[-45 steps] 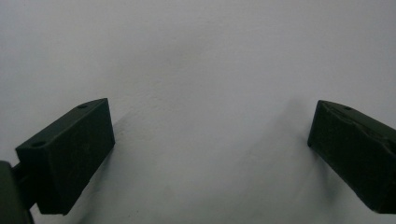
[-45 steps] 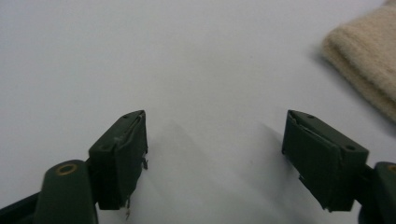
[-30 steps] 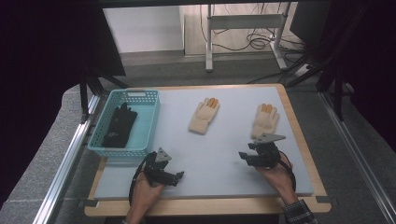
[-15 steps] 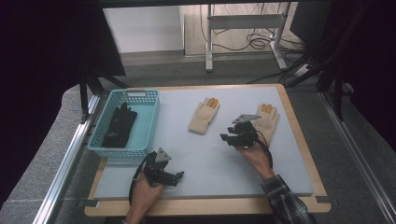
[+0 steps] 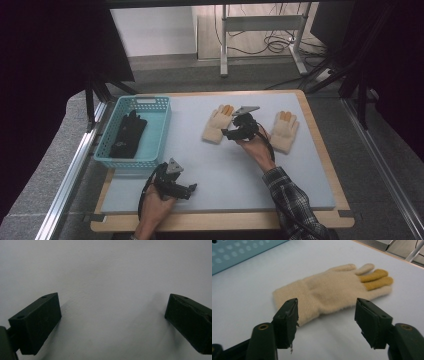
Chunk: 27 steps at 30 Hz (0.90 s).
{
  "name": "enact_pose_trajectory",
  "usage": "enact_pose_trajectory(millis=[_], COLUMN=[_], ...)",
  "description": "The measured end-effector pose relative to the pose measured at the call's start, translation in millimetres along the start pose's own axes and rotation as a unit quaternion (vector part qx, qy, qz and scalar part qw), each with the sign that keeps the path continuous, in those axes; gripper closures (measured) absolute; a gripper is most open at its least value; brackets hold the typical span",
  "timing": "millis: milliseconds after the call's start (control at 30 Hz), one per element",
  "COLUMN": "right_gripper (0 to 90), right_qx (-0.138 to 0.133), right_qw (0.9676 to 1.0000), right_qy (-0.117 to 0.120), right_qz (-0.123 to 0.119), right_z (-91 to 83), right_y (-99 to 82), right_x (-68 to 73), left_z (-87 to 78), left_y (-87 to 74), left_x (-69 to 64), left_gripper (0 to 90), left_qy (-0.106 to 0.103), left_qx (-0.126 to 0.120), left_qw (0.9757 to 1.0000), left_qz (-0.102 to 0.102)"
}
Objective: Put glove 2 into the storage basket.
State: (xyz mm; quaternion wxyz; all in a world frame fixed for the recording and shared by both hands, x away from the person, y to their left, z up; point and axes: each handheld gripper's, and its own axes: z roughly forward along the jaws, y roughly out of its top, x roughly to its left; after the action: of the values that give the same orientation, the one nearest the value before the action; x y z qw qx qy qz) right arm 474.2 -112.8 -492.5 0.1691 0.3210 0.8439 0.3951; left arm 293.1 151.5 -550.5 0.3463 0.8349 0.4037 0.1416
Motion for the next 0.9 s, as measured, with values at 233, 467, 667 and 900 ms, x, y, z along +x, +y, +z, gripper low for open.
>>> enact_pose_trajectory(millis=[233, 467, 667, 900], right_gripper=[23.4, 18.2, 41.1, 58.1], right_qx=[0.002, 0.022, 0.032, 0.056], right_qw=[1.0000, 0.9995, 0.9992, 0.9982], right_qy=[-0.006, -0.023, -0.009, -0.021], right_qz=[0.006, 0.001, 0.022, -0.004], right_z=[39.1, 67.4, 77.6, 65.7], right_y=[13.5, 15.4, 9.6, 16.3], right_x=[-5.6, -8.2, -14.2, -4.9], left_z=[0.0, 0.0, -0.1, 0.0], left_y=[0.0, -0.1, 0.0, -0.1], left_x=[0.0, 0.0, 0.1, 0.0], left_gripper=[0.8, 0.8, 0.8, 0.8], left_qy=[0.000, 0.000, 0.000, 0.000], left_qx=[0.000, 0.000, 0.000, 0.000], left_qw=[1.0000, 1.0000, 1.0000, 1.0000], left_qz=[0.000, 0.000, 0.001, 0.000])
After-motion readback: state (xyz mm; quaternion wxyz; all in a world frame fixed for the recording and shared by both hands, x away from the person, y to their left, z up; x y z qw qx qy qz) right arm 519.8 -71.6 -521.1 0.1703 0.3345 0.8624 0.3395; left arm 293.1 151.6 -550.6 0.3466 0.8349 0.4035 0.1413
